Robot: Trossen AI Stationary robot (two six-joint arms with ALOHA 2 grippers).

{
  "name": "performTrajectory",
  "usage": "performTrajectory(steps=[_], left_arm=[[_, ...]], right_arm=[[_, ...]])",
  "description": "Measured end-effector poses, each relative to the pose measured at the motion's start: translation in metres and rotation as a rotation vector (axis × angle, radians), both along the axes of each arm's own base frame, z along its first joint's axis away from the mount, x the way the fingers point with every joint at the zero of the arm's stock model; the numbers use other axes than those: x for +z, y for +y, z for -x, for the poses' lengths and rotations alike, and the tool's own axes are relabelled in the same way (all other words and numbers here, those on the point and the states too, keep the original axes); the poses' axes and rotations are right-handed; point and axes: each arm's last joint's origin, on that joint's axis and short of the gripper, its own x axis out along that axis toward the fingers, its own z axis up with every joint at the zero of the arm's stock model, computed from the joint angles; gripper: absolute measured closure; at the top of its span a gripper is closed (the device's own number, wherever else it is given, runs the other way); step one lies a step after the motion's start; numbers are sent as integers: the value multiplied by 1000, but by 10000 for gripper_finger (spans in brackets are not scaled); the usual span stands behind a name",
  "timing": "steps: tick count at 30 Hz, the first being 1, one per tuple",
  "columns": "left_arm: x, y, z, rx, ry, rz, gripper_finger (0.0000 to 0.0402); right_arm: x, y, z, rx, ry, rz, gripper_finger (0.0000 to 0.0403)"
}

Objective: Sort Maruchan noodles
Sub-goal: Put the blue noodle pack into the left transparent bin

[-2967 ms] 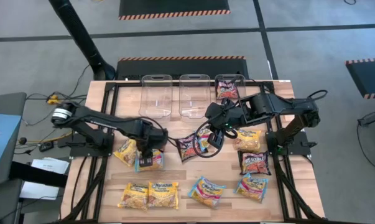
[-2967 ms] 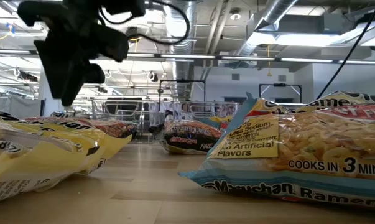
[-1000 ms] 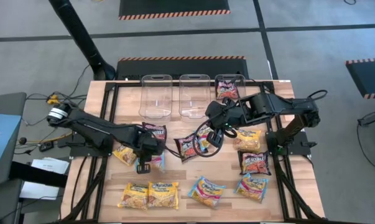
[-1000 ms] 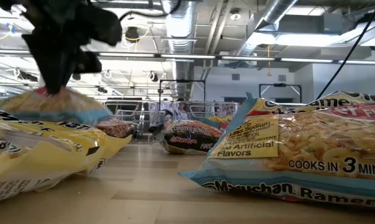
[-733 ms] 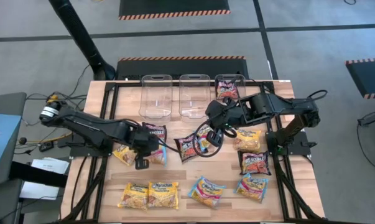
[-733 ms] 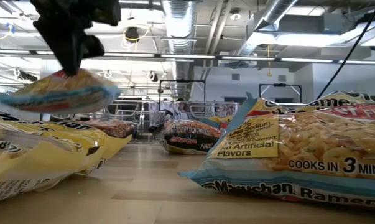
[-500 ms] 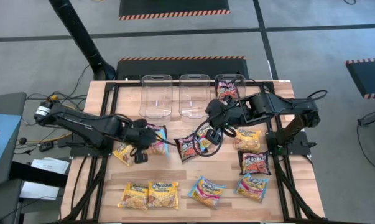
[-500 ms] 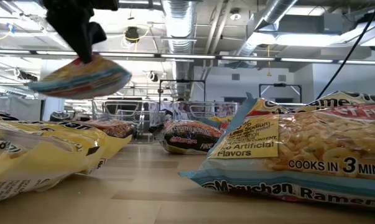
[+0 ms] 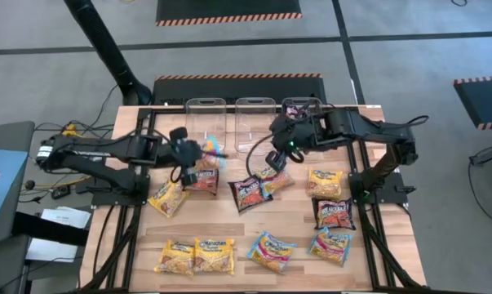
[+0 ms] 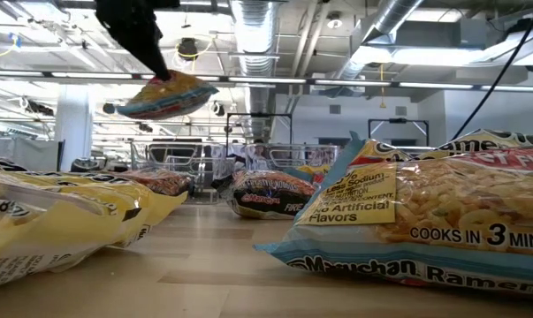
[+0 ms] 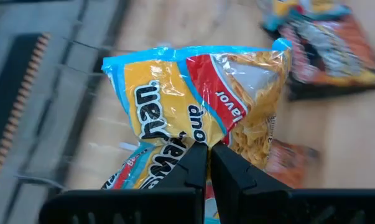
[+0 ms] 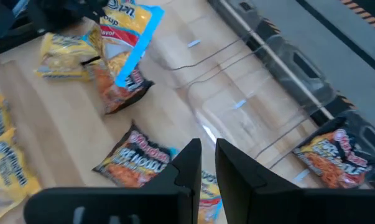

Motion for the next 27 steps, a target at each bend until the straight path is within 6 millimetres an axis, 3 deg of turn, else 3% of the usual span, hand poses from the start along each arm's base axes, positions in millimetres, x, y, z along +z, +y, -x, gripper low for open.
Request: performTrajectory(steps=[19,27], left_arm=[[20,103,7,132,-58,-292,401],[7,135,0,142,55,-373,401]], right_arm=[[0,-81,10,-123,82,96,332],[1,-108,17,-142,116,141,332]])
